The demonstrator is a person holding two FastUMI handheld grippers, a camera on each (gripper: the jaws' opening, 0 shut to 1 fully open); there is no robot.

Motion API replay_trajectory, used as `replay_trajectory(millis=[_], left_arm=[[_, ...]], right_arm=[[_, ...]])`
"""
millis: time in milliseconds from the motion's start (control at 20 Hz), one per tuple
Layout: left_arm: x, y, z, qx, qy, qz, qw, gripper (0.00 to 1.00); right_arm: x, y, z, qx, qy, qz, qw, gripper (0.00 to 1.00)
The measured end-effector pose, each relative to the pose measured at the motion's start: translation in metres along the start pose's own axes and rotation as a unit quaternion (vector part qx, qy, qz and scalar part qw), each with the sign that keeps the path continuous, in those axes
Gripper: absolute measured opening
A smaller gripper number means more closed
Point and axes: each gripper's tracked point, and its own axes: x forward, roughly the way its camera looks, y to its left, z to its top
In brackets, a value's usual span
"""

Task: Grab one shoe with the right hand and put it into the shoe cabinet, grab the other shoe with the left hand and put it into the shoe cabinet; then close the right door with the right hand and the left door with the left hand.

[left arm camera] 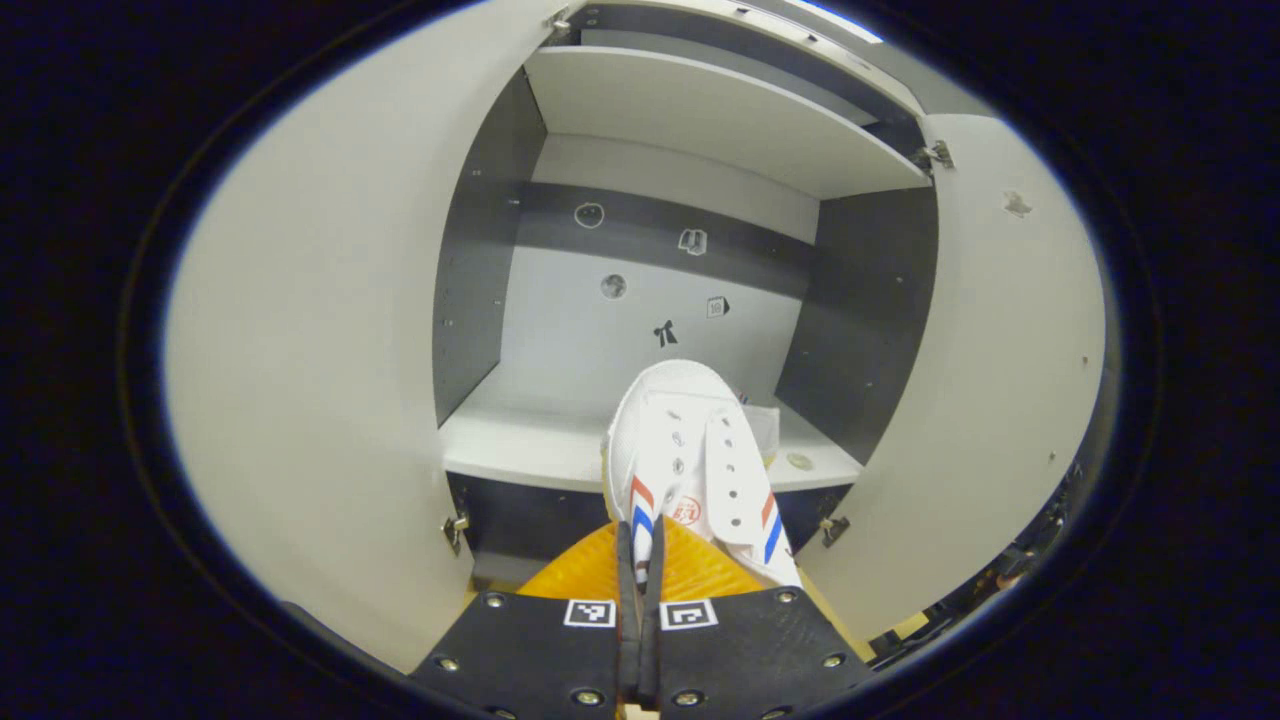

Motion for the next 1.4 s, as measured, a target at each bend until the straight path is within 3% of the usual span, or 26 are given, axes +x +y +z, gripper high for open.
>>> replay_trajectory(millis=[100,600,1300,1400], left_arm=[[-0.005,0.003,0.006,-0.002,-0.013,-0.002,1.000,0.01],[-0.009,0.002,0.011,0.065,-0.046,0.006,0.997,0.01],[-0.006,0.000,0.011,0.098,0.001,0.034,0.995,0.01],[-0.011,-0.001,0.020,0.107,-0.024,0.035,0.993,0.10]], right_arm=[[-0.003,-0.005,-0.001,-0.004,0.000,-0.006,1.000,0.99],[-0.017,-0.012,-0.005,0.009,0.007,-0.017,1.000,0.98],[-0.011,-0.031,0.001,0.022,0.008,-0.049,0.999,0.98],[-0.010,-0.027,0.004,0.029,0.005,-0.045,0.999,0.99]])
